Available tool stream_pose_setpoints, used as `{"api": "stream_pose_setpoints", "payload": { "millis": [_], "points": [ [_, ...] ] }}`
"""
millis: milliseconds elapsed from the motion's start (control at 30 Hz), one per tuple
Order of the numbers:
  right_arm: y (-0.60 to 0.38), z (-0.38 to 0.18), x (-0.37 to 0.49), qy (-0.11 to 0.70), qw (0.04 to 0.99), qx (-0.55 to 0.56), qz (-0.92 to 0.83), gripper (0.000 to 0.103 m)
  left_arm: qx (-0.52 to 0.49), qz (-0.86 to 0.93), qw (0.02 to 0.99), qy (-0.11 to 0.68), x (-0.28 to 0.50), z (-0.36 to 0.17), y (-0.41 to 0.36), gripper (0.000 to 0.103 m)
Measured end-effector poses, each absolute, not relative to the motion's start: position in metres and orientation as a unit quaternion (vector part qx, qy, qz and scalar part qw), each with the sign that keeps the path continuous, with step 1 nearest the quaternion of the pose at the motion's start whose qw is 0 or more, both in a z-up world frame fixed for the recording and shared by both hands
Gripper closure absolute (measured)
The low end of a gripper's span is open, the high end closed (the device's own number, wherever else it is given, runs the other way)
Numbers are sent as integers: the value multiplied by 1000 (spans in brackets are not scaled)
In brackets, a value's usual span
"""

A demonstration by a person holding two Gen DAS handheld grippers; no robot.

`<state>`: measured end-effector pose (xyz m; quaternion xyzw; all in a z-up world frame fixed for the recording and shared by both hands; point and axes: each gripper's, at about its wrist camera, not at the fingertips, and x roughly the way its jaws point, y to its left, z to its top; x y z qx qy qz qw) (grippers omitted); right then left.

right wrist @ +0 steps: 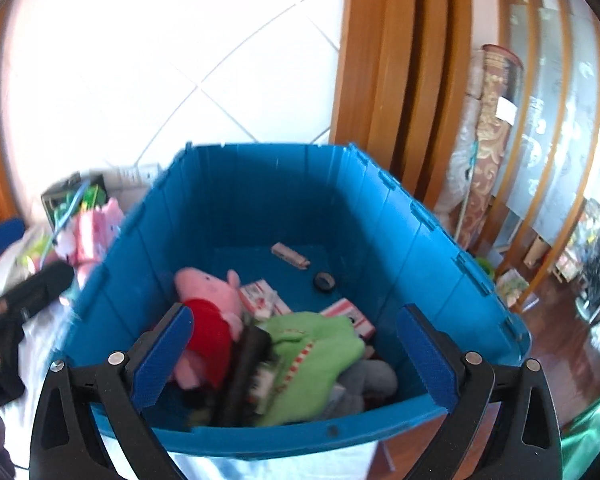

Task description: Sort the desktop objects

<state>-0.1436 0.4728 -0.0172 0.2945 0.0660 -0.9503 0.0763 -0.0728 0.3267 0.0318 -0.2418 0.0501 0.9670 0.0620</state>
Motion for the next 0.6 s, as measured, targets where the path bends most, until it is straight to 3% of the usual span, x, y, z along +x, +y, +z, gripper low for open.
{"api": "stream_pose_setpoints", "payload": {
  "millis": [600],
  "points": [
    [476,-20,-133,91,3,343,-935,0,-307,944,110,49,-85,32,348,8]
  ]
}}
